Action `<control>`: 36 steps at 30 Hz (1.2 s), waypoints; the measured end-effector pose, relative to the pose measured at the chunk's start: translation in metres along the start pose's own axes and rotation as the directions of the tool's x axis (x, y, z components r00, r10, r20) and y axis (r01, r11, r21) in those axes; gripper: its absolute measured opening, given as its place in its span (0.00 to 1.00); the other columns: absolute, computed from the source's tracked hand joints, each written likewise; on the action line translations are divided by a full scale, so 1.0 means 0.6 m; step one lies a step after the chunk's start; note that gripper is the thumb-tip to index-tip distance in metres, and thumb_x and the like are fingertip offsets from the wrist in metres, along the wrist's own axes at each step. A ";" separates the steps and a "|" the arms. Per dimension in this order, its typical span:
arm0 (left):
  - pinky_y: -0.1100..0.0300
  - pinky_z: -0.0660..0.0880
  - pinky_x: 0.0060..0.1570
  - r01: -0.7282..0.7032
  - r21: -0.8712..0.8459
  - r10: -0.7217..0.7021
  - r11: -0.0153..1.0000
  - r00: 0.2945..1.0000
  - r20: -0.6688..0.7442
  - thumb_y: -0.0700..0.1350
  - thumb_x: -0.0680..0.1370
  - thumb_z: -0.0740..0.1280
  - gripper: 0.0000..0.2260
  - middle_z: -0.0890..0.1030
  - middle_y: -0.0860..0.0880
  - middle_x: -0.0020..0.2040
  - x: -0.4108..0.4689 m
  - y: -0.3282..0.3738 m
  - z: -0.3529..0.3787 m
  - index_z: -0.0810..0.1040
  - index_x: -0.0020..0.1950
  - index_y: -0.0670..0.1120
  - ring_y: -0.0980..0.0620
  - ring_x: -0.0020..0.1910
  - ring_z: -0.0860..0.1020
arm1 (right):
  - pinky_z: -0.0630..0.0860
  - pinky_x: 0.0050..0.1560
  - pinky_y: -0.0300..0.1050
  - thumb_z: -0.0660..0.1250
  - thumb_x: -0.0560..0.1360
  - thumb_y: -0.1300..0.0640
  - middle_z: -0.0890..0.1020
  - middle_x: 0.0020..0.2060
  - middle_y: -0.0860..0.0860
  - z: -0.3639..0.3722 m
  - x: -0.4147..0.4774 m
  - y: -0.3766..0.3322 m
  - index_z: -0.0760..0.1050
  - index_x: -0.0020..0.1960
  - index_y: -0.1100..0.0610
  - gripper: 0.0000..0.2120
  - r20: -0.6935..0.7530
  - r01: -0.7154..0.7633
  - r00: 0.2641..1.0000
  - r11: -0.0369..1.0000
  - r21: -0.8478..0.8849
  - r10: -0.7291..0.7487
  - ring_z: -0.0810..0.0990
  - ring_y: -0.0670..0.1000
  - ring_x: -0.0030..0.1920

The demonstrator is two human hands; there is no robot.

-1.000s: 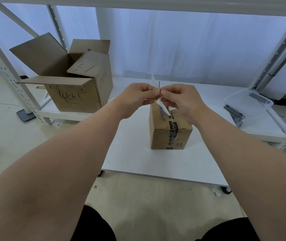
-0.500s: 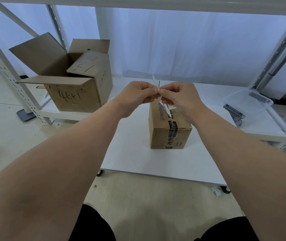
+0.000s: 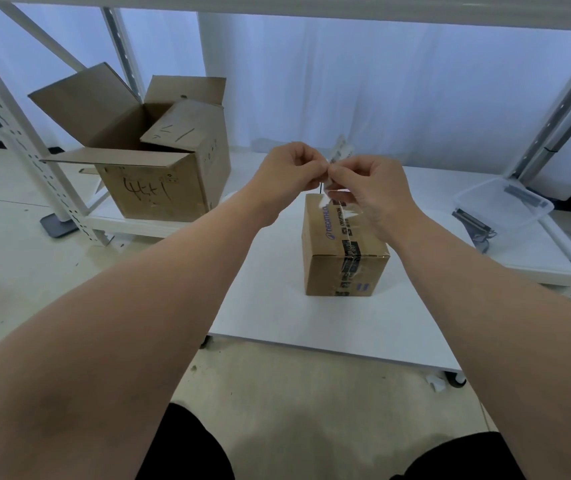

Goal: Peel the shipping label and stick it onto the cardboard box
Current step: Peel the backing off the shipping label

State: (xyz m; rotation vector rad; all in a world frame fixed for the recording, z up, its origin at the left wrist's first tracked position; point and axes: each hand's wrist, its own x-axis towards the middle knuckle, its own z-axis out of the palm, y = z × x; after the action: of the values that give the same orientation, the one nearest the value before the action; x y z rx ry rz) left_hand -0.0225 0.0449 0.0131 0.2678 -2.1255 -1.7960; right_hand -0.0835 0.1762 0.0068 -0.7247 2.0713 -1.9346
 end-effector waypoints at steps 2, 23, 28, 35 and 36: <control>0.62 0.80 0.48 0.014 -0.078 -0.016 0.997 1.000 -0.021 0.37 0.76 0.67 0.04 0.80 0.45 0.40 0.000 -0.002 -0.001 0.75 0.42 0.41 0.50 0.40 0.80 | 0.81 0.42 0.39 0.69 0.73 0.62 0.83 0.38 0.57 0.005 -0.002 -0.002 0.81 0.43 0.62 0.03 -0.003 0.016 1.000 0.999 -0.029 -0.016 0.83 0.48 0.40; 0.62 0.78 0.55 0.086 -0.115 -0.078 0.990 0.994 0.070 0.40 0.78 0.66 0.10 0.82 0.40 0.48 0.002 -0.015 -0.020 0.79 0.51 0.33 0.49 0.47 0.81 | 0.81 0.43 0.37 0.70 0.72 0.65 0.83 0.39 0.54 0.012 -0.008 -0.006 0.81 0.51 0.63 0.08 -0.004 0.073 0.997 0.996 -0.060 -0.073 0.82 0.48 0.39; 0.63 0.79 0.52 0.075 -0.097 -0.069 0.992 0.996 0.064 0.39 0.78 0.66 0.07 0.80 0.38 0.48 0.002 -0.014 -0.018 0.79 0.48 0.35 0.48 0.47 0.80 | 0.80 0.42 0.35 0.70 0.72 0.66 0.83 0.38 0.54 0.012 -0.007 -0.006 0.81 0.49 0.62 0.07 -0.015 0.065 0.998 0.996 -0.059 -0.066 0.82 0.47 0.37; 0.61 0.78 0.54 0.066 -0.025 -0.064 0.998 0.997 0.051 0.38 0.76 0.67 0.12 0.77 0.38 0.46 0.004 -0.013 -0.017 0.78 0.51 0.29 0.47 0.47 0.78 | 0.81 0.45 0.37 0.70 0.71 0.65 0.84 0.40 0.53 0.009 -0.010 -0.007 0.82 0.48 0.61 0.07 0.007 0.077 0.997 0.992 -0.100 -0.077 0.82 0.47 0.40; 0.61 0.78 0.55 0.065 -0.013 -0.064 0.998 0.997 0.049 0.39 0.76 0.67 0.14 0.77 0.38 0.46 0.005 -0.014 -0.017 0.77 0.52 0.27 0.47 0.47 0.78 | 0.81 0.45 0.37 0.70 0.72 0.65 0.84 0.39 0.53 0.009 -0.010 -0.006 0.82 0.48 0.60 0.06 0.012 0.079 0.997 0.991 -0.104 -0.079 0.82 0.46 0.40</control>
State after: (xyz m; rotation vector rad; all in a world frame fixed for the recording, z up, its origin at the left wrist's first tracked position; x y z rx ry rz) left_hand -0.0218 0.0330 0.0069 0.2951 -2.1598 -1.8712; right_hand -0.0751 0.1743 0.0088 -0.8473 2.1843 -1.8714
